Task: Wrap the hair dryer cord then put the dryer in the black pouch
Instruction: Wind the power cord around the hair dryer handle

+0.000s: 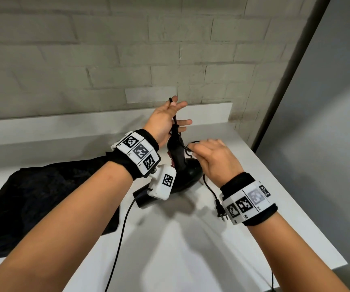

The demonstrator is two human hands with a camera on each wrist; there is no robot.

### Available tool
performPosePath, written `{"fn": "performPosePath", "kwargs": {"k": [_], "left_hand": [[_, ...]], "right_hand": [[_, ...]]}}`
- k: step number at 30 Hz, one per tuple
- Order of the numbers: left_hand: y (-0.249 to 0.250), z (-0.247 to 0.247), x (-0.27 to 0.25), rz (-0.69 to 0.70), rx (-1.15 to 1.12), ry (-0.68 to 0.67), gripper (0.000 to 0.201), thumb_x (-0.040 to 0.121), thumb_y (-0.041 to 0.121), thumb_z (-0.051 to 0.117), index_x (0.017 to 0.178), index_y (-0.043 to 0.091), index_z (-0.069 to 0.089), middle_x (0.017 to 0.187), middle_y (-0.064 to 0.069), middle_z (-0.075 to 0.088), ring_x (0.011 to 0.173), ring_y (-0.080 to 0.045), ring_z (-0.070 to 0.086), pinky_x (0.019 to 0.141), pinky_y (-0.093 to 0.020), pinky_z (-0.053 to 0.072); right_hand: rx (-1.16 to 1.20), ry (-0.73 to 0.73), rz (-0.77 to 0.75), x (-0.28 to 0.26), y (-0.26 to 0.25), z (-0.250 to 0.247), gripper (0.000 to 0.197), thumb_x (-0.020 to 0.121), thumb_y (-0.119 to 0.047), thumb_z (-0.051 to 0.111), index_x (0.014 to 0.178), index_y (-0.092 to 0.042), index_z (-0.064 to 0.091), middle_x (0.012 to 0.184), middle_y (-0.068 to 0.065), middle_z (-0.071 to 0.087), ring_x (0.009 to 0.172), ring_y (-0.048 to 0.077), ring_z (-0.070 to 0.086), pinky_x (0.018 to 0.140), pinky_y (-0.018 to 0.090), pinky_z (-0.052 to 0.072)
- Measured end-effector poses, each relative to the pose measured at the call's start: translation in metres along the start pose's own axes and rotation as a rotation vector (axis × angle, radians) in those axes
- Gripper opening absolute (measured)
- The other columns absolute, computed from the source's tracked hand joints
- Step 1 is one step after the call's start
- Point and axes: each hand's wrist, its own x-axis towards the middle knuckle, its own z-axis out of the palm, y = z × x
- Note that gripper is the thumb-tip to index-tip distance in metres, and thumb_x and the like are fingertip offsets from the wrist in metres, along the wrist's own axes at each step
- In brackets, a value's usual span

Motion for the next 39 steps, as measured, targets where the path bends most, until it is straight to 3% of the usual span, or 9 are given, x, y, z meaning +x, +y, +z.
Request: {"fn": "performPosePath", "kwargs": {"k": [4, 7, 9, 14, 18, 23, 28, 34, 39], "left_hand": [[0.002, 0.006, -0.001, -0.04, 0.165, -0.112, 0.044, 0.1, 0.03, 0.029, 0.136, 0.008, 0.039, 0.136, -0.005, 0.052, 0.067, -0.006, 0.062, 0.065, -0.022, 0.05], [0.005, 0.01, -0.004, -0.084, 0.272, -0.209, 0.068, 0.093, 0.058, 0.014, 0.116, 0.011, 0.057, 0.091, 0.006, 0.066, 0.069, -0.008, 0.06, 0.079, -0.031, 0.042], [0.011, 0.014, -0.01, -0.071, 0.293, -0.293, 0.072, 0.09, 0.059, 0.001, 0.084, 0.017, 0.06, 0.061, 0.012, 0.066, 0.056, -0.004, 0.062, 0.068, -0.027, 0.045], [0.009, 0.016, -0.016, -0.158, 0.322, -0.374, 0.069, 0.092, 0.057, 0.007, 0.078, 0.018, 0.062, 0.035, 0.007, 0.039, 0.03, -0.007, 0.031, 0.058, -0.028, 0.036], [0.007, 0.012, -0.012, -0.141, 0.312, -0.32, 0.07, 0.097, 0.05, 0.016, 0.068, 0.012, 0.066, 0.034, 0.011, 0.02, 0.029, -0.005, 0.014, 0.054, -0.028, 0.02], [0.008, 0.008, -0.009, -0.142, 0.241, -0.305, 0.053, 0.1, 0.036, 0.023, 0.068, 0.009, 0.055, 0.031, 0.011, 0.024, 0.025, -0.004, 0.019, 0.046, -0.023, 0.033], [0.009, 0.002, -0.008, -0.165, 0.067, -0.291, 0.039, 0.101, 0.025, 0.028, 0.08, 0.008, 0.056, 0.041, 0.01, 0.037, 0.034, -0.003, 0.033, 0.045, -0.018, 0.046], [0.019, 0.005, -0.01, -0.24, 0.109, -0.329, 0.042, 0.1, 0.028, 0.023, 0.08, 0.01, 0.055, 0.042, 0.01, 0.035, 0.03, -0.003, 0.024, 0.035, -0.014, 0.027], [0.022, 0.017, -0.016, -0.187, 0.413, -0.356, 0.033, 0.093, 0.027, 0.049, 0.062, 0.017, 0.044, 0.034, 0.013, 0.027, 0.028, -0.001, 0.019, 0.034, -0.013, 0.018]], "right_hand": [[0.091, 0.11, -0.006, 0.029, -0.009, -0.02, 0.027, 0.085, -0.018, 0.04, 0.096, -0.01, 0.064, 0.07, 0.01, 0.063, 0.066, 0.028, 0.058, 0.068, 0.033, 0.041], [0.177, 0.138, 0.051, 0.049, -0.009, -0.027, 0.027, 0.086, -0.014, 0.041, 0.098, -0.007, 0.064, 0.082, 0.013, 0.066, 0.076, 0.031, 0.061, 0.07, 0.04, 0.051], [0.166, 0.123, 0.099, 0.06, -0.005, -0.03, 0.026, 0.087, -0.016, 0.042, 0.098, -0.009, 0.064, 0.087, 0.012, 0.067, 0.08, 0.03, 0.061, 0.071, 0.041, 0.051], [0.241, 0.183, 0.232, 0.076, 0.018, -0.035, 0.02, 0.086, -0.014, 0.049, 0.092, -0.006, 0.065, 0.09, 0.015, 0.063, 0.079, 0.017, 0.053, 0.07, 0.021, 0.041], [0.371, 0.086, 0.334, 0.068, 0.033, -0.026, 0.019, 0.09, -0.008, 0.048, 0.093, -0.003, 0.066, 0.086, 0.01, 0.068, 0.082, 0.019, 0.059, 0.072, 0.016, 0.042], [0.572, 0.054, 0.388, 0.052, 0.034, -0.01, 0.025, 0.095, -0.009, 0.038, 0.078, -0.015, 0.057, 0.065, -0.003, 0.056, 0.056, 0.0, 0.051, 0.062, 0.014, 0.039], [0.696, 0.081, 0.451, 0.05, 0.031, -0.015, 0.034, 0.096, -0.011, 0.035, 0.073, -0.028, 0.052, 0.054, -0.004, 0.044, 0.038, -0.001, 0.04, 0.043, 0.009, 0.031], [0.664, 0.155, 0.476, 0.057, 0.03, -0.018, 0.036, 0.095, -0.011, 0.035, 0.068, -0.029, 0.049, 0.056, -0.005, 0.05, 0.037, -0.001, 0.043, 0.046, 0.012, 0.031], [0.644, 0.247, 0.52, 0.059, 0.029, -0.018, 0.034, 0.094, -0.011, 0.036, 0.069, -0.03, 0.049, 0.061, -0.01, 0.053, 0.037, -0.003, 0.046, 0.042, 0.013, 0.034]]}}
